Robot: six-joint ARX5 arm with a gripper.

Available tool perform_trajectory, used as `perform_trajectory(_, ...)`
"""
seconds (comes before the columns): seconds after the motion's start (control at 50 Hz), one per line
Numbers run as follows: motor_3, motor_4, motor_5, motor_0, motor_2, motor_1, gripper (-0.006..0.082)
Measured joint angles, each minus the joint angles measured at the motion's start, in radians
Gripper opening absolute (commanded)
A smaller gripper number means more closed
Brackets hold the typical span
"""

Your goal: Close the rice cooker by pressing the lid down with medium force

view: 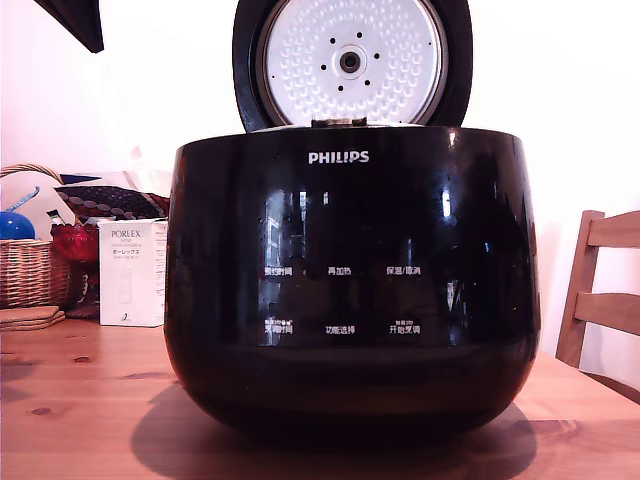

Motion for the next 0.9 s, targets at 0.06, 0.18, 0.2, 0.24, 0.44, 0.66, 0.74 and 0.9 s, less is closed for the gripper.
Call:
perform_trajectory(0.06, 0.013, 0.023, 0.0, 0.008, 0.0, 0.0, -0.0023)
perform_trajectory(0.18, 0.028, 0.038, -0.003, 0.013, 0.0, 0.0, -0.0023)
perform_trajectory(0.2, 0.03, 0.038, -0.003, 0.013, 0.0, 0.0, -0.0023)
perform_trajectory(0.24, 0.035, 0.038, -0.003, 0.014, 0.0, 0.0, -0.0023)
perform_trajectory(0.44, 0.112, 0.039, -0.003, 0.014, 0.0, -0.005, -0.0023)
perform_trajectory(0.66, 0.239, 0.083, -0.003, 0.014, 0.071, -0.006, -0.0024)
perform_trajectory(0.74, 0.3, 0.116, -0.003, 0.014, 0.129, -0.006, -0.0024)
perform_trajectory(0.9, 0.374, 0.191, -0.002, 0.013, 0.2, -0.011, -0.0024)
